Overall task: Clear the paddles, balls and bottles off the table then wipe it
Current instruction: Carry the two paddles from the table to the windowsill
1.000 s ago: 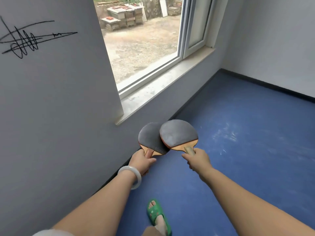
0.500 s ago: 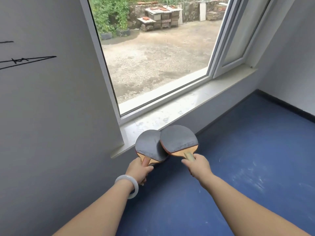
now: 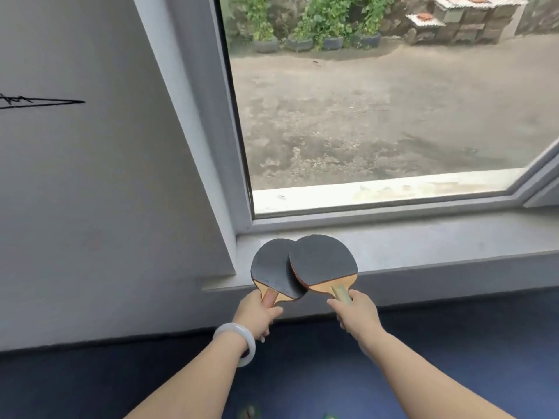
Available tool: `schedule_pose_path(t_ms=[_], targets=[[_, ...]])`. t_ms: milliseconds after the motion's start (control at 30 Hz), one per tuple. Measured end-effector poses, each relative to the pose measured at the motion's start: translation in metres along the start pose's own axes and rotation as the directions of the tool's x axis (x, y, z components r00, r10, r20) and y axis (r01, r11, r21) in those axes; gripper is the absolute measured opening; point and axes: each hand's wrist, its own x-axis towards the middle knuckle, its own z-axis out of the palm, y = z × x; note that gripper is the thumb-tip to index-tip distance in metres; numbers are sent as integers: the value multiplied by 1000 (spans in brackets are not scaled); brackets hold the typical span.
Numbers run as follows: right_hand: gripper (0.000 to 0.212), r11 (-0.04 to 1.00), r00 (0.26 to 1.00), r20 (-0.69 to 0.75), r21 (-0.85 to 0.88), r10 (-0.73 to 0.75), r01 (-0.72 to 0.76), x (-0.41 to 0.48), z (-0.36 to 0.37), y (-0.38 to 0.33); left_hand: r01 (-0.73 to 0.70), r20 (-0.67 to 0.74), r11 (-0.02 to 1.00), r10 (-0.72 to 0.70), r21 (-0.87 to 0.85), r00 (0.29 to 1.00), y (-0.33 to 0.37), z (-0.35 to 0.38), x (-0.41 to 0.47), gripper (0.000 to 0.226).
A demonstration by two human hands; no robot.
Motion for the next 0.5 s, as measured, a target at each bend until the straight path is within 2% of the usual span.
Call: schedule_pose_path(t_ms=[267, 367, 500], targets=[[18, 997, 993, 115, -74, -4, 13, 66, 18, -13, 89, -64, 987, -98, -134, 993, 11, 16, 66, 23], [14, 996, 992, 126, -85, -29, 40, 90, 28, -20, 94, -66, 986, -103, -138, 992, 9, 17, 88, 24], [21, 990, 990, 134, -128, -38, 55, 113, 42, -25, 103, -65, 985, -113, -138, 992, -2, 17, 107, 28]])
